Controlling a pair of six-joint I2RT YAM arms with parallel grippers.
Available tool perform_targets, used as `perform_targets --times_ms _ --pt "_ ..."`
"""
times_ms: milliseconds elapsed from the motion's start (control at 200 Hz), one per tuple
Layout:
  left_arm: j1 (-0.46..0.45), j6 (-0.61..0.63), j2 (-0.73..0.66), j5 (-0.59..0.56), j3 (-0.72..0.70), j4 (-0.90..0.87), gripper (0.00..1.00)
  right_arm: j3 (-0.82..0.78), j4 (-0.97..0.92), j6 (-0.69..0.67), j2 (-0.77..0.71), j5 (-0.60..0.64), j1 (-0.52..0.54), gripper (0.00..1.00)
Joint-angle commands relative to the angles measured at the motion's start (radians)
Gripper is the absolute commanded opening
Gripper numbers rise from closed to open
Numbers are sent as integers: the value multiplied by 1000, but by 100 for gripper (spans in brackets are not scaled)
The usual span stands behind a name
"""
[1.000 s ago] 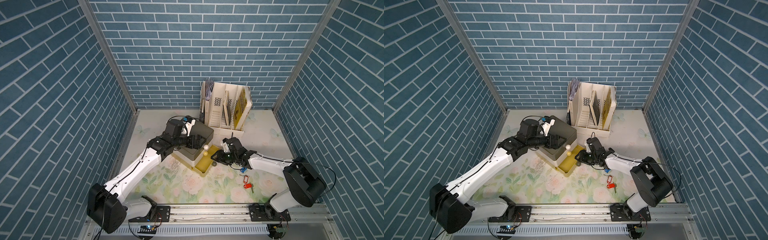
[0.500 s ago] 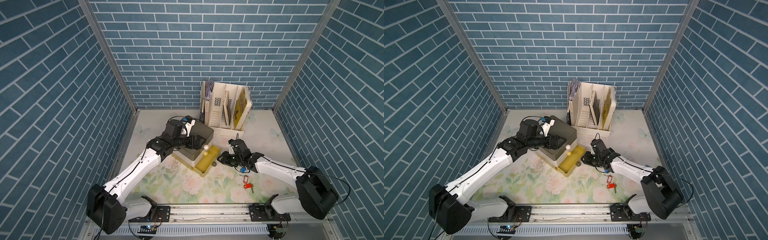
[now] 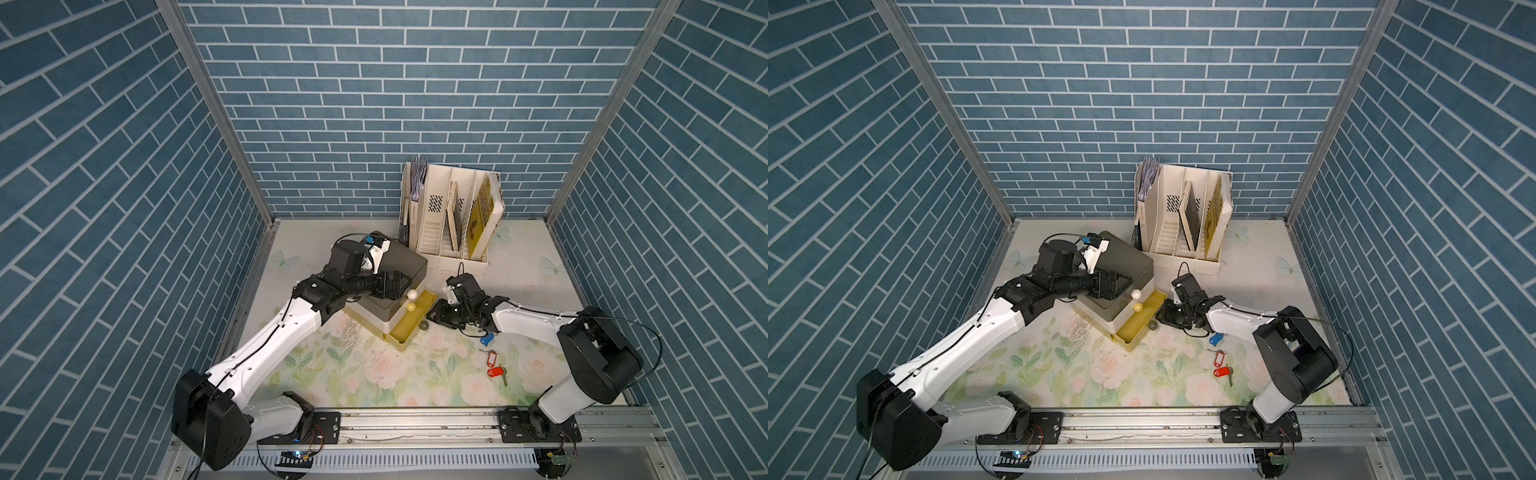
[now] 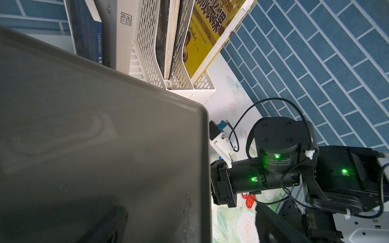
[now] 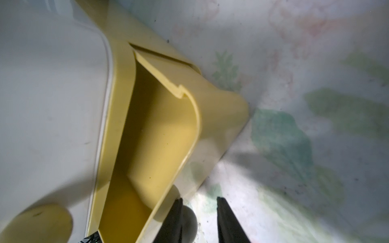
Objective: Take the keys out of the drawer
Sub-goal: Close the drawer in the storage box.
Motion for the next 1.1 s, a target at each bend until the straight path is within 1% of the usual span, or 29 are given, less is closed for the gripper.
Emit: perform_targets --times_ms 0,460,760,845,960,1095 --pt "9 -8 11 -13 -41 -106 100 25 48 -24 28 -20 -2 30" --pt "9 -10 7 -14 -46 -105 100 61 161 8 111 -56 -1 31" --pt "10 -9 -3 -15 -38 -104 100 78 353 79 200 -131 1 32" --pt "10 -5 -4 -17 -28 -104 100 81 345 78 195 -128 1 33" --pt "10 -1 -1 -16 -6 -97 100 56 311 55 149 -98 -6 36" --pt "10 6 -5 -31 27 -88 100 38 214 16 87 -54 -25 40"
